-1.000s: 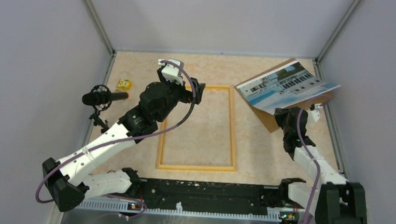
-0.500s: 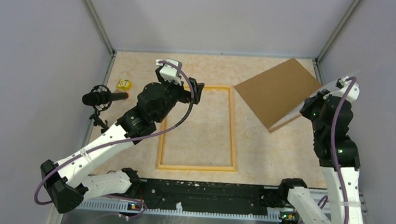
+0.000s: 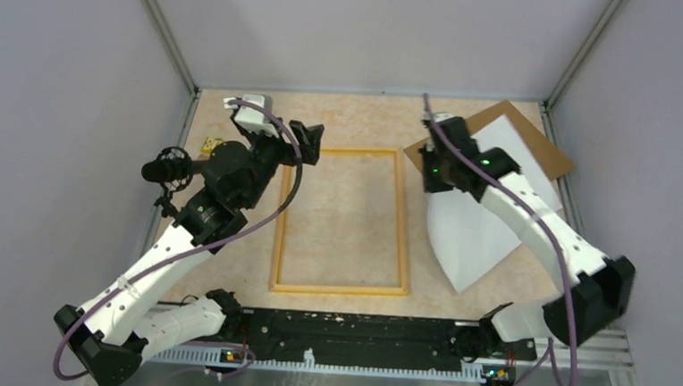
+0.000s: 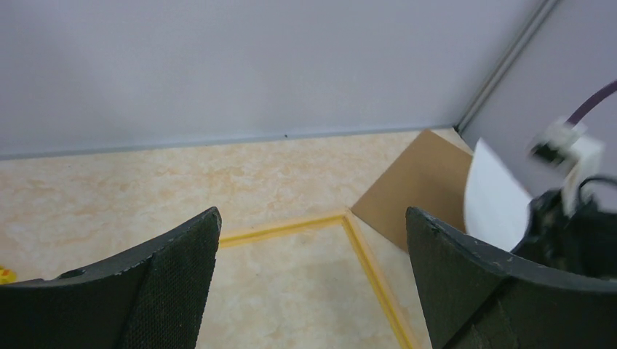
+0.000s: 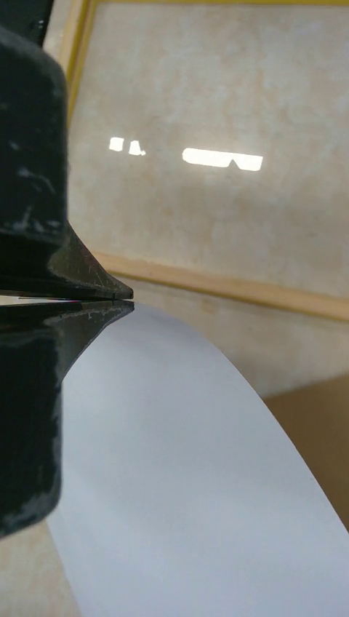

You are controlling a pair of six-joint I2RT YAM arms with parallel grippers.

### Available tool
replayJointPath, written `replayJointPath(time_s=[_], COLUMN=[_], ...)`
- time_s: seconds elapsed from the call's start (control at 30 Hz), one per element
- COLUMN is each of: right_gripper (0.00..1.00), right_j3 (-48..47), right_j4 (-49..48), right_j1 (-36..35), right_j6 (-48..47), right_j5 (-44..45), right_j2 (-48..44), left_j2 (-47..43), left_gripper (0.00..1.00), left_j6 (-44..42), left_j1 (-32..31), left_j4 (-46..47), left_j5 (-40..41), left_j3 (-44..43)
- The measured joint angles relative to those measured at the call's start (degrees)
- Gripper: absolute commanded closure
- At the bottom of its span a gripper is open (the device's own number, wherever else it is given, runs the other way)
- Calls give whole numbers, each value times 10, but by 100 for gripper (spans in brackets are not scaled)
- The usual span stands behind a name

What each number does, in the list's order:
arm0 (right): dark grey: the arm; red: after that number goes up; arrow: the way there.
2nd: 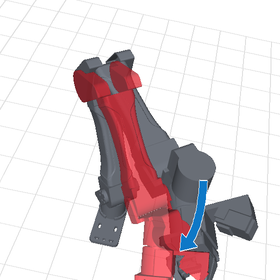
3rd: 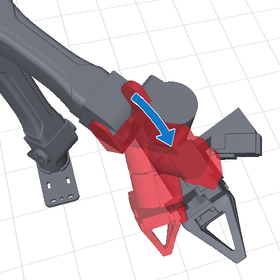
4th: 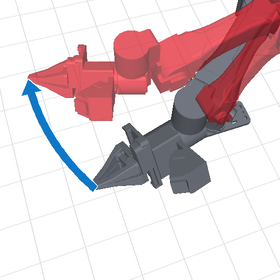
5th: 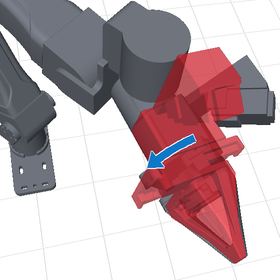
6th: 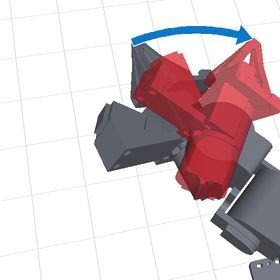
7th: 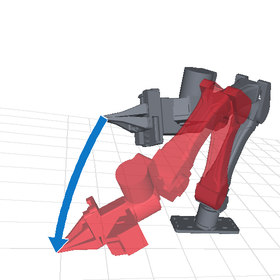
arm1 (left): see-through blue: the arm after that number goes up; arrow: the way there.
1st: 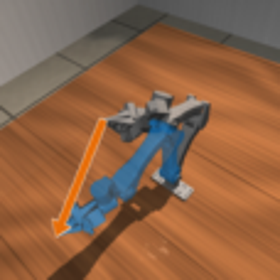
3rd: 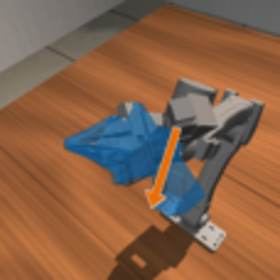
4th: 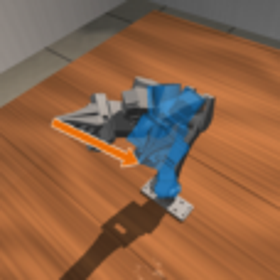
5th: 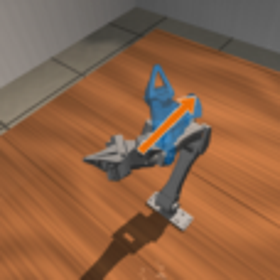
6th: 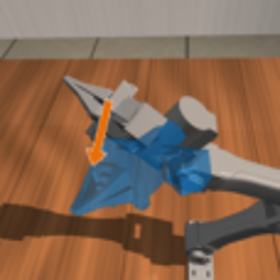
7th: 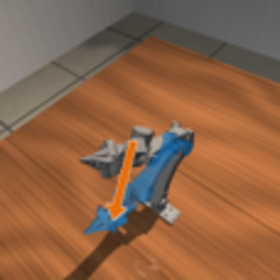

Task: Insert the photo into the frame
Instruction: Turn over the photo from the photo frame.

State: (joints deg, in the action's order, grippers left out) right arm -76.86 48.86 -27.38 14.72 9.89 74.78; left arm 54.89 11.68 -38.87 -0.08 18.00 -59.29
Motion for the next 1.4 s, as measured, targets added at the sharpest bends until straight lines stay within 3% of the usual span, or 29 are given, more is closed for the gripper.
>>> replayJointPath(time_s=[0.3,0.47,0.73,0.9,1.4], right_gripper=[100,100,100,100,100], right_j3=[-77,-92,-17,33,85], right_j4=[-63,-126,-286,-353,-422], right_j1=[-218,-280,-289,-294,-350], right_j6=[14,4,49,112,329], right_j5=[-21,-82,-211,-240,-118], right_j2=[241,297,296,296,296], left_j2=[-33,-28,-24,-15,-11], left_gripper=[1,1,1,1,1], left_j6=[22,30,35,39,50], left_j1=[78,88,95,97,101], left_j4=[1,0,1,0,0], left_j5=[-9,-17,-24,-33,-45], left_j3=[0,0,0,0,0])
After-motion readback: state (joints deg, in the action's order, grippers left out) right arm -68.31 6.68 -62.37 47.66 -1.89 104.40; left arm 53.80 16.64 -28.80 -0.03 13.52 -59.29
